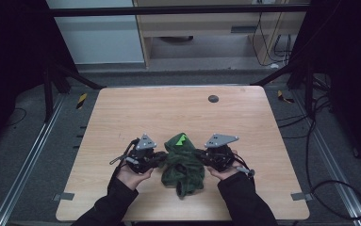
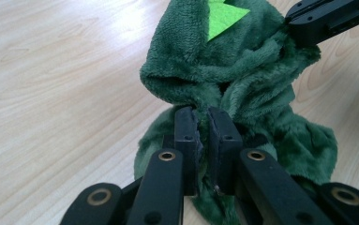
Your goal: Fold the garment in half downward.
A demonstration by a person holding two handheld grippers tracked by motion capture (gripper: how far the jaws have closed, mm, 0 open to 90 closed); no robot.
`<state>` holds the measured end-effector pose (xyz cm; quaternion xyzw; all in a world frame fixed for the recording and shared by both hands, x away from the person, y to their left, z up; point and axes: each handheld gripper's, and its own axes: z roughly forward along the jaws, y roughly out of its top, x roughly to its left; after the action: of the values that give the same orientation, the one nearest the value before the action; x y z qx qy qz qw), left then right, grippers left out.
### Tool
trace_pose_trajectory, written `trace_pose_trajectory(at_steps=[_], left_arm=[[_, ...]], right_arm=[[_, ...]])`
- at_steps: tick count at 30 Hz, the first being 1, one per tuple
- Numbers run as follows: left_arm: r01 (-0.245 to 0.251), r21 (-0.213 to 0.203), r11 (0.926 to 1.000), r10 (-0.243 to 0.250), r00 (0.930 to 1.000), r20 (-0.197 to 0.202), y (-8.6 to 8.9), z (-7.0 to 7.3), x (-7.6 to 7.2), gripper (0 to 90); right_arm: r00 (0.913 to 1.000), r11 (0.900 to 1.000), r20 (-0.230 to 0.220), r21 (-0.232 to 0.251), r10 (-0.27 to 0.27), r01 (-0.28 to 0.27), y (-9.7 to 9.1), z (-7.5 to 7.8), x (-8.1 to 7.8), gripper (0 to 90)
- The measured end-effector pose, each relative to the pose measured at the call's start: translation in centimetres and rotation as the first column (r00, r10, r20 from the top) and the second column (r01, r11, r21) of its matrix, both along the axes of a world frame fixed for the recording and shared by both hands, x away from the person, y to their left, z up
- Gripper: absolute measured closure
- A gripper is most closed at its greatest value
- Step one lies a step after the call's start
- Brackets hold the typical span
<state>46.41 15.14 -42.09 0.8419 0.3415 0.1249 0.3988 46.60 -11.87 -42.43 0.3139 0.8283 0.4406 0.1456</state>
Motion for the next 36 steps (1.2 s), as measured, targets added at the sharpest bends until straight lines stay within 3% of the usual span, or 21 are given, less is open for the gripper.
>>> trace_pose_trajectory(at_steps=[9, 22, 36], left_arm=[[0.018, 0.017, 0.9997, -0.018, 0.9996, -0.021, 0.1, -0.7, -0.9, 83.3], [0.05, 0.059, 0.997, -0.047, 0.9969, -0.063, 0.0, -2.5, -2.2, 83.1], [0.071, 0.086, 0.9938, -0.063, 0.9935, -0.095, -0.3, -3.6, -3.0, 82.7]], right_arm=[[0.9996, 0.9996, -0.009, -0.002, 0.026, -0.027, -0.1, -0.5, -1.4, 85.7], [0.9969, 0.9986, -0.059, -0.003, 0.052, -0.052, 0.0, -2.0, -3.0, 84.6], [0.9924, 0.9985, -0.111, -0.006, 0.053, -0.054, -0.3, -3.3, -3.7, 83.6]])
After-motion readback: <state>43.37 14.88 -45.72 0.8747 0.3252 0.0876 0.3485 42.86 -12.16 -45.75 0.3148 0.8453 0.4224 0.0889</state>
